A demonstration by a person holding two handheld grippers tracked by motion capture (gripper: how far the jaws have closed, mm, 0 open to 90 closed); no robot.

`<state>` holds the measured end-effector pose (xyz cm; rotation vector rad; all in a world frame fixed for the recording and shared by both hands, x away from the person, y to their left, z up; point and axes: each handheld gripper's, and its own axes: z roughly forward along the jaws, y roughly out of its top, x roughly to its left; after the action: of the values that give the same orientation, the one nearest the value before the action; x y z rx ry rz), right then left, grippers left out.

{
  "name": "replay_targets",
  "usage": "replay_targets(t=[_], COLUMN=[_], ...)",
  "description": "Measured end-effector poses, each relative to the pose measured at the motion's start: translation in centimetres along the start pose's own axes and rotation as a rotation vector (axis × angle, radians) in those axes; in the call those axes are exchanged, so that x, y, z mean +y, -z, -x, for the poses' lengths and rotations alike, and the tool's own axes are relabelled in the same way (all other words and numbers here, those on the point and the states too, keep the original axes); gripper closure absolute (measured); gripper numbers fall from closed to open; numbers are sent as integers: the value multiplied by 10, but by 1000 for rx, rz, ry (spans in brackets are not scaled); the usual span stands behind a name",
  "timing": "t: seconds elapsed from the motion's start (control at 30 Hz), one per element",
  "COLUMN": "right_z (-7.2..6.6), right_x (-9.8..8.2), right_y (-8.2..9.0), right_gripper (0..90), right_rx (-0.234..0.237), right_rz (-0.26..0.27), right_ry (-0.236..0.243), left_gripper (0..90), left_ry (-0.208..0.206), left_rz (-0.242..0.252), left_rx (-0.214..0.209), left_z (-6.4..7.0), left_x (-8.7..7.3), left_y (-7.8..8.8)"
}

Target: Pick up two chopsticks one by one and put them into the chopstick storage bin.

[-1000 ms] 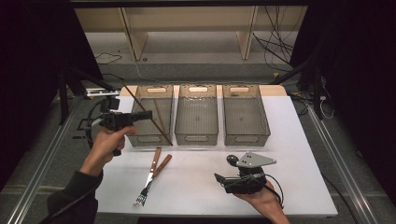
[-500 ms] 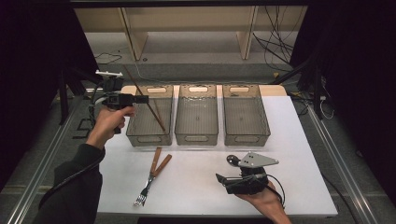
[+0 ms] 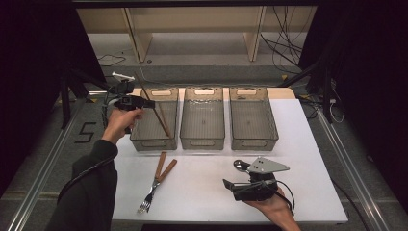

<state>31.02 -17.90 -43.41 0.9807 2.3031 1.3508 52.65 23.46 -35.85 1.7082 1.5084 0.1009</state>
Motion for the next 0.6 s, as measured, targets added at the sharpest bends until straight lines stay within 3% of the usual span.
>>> replay_targets(t=[0.23,0.6], right_z=[1,0], right_x=[-1,-2], right_y=[0,-2], right_gripper=[180,180], right_rx=[-1,2], right_rz=[-5,-13], right_ry=[-2,0], left_gripper=[847,847], left_ry=[10,10], left_rz=[-32,-82], left_rx=[-8,-48], left_z=[-2,6], left_x=[-4,-11], left_y=[-10,-24])
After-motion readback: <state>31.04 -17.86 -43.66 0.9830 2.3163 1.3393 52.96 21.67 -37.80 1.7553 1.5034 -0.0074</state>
